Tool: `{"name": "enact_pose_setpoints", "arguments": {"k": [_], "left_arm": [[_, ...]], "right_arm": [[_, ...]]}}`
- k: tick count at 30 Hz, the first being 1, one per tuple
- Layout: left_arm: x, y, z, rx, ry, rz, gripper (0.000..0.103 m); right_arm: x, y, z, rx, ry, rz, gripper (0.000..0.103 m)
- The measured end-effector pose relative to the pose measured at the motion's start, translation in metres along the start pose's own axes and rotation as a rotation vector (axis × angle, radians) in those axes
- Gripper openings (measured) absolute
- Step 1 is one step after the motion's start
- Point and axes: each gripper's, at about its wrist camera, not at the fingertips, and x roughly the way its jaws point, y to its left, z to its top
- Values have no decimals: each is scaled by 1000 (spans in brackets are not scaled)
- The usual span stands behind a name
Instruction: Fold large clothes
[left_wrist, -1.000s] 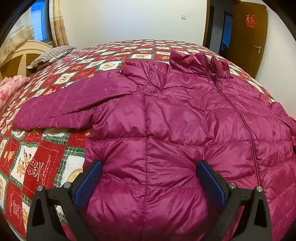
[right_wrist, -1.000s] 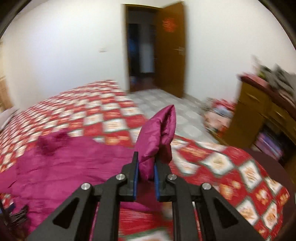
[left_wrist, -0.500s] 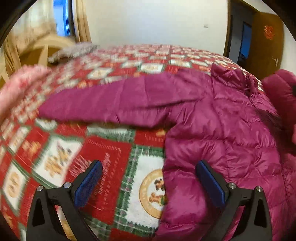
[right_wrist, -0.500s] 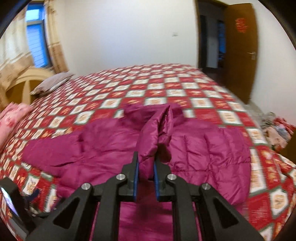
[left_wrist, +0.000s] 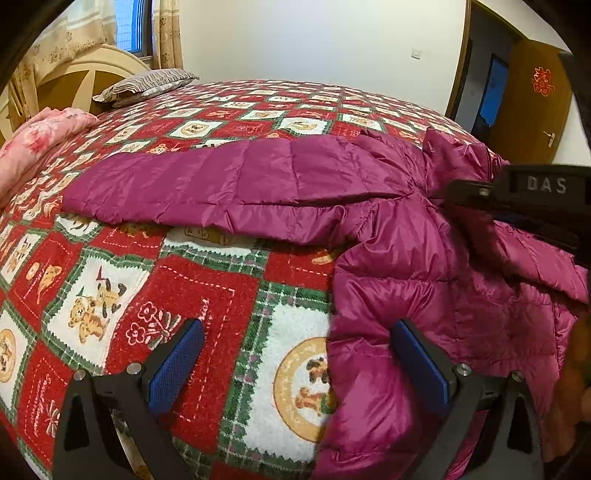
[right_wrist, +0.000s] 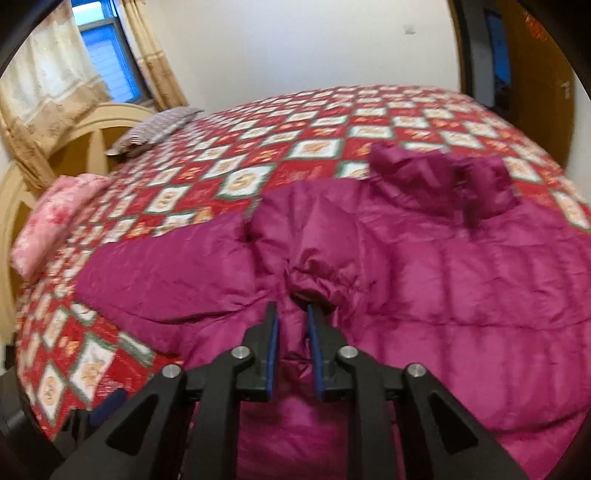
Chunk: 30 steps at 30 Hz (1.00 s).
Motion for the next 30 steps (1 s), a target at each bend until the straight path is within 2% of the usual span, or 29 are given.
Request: {"name": "enact_pose_setpoints", "arguments": {"k": [3, 7, 10, 11, 13, 16, 17, 20, 24, 27, 30], "left_arm": [[0, 0, 0, 1, 0, 0, 102], [1, -1, 0, 7, 5, 8, 102], [1, -2, 0, 9, 9, 12, 102], [1, -2, 1, 8, 9, 12, 102], [1, -3, 2, 10, 14, 14, 102], [-2, -8, 6, 35, 32, 8, 102], [-5, -11, 9, 53, 39, -6, 102], [-24, -24, 23, 89, 1, -28, 102], [-43, -49, 52, 142, -57, -53, 102], [-42, -67, 75, 149, -85, -25, 102], [-33, -82, 96, 124, -90, -36, 102]], "right_arm": [[-6, 1, 2, 21, -12, 75, 23], [-26, -4, 8, 23, -37, 89, 26], [-50, -21, 10, 30, -89, 36, 58], [-59, -29, 10, 39, -112, 7, 60], [-70, -46, 9, 46, -123, -112, 59], [-61, -69, 2, 64, -57, -231, 43], [-53, -74, -3, 62, -26, -250, 41], [-28, -76, -15, 60, 27, -266, 41], [-9, -69, -22, 69, 53, -212, 42], [-22, -70, -13, 76, 35, -164, 39], [-61, -86, -2, 72, -60, -228, 39]]}}
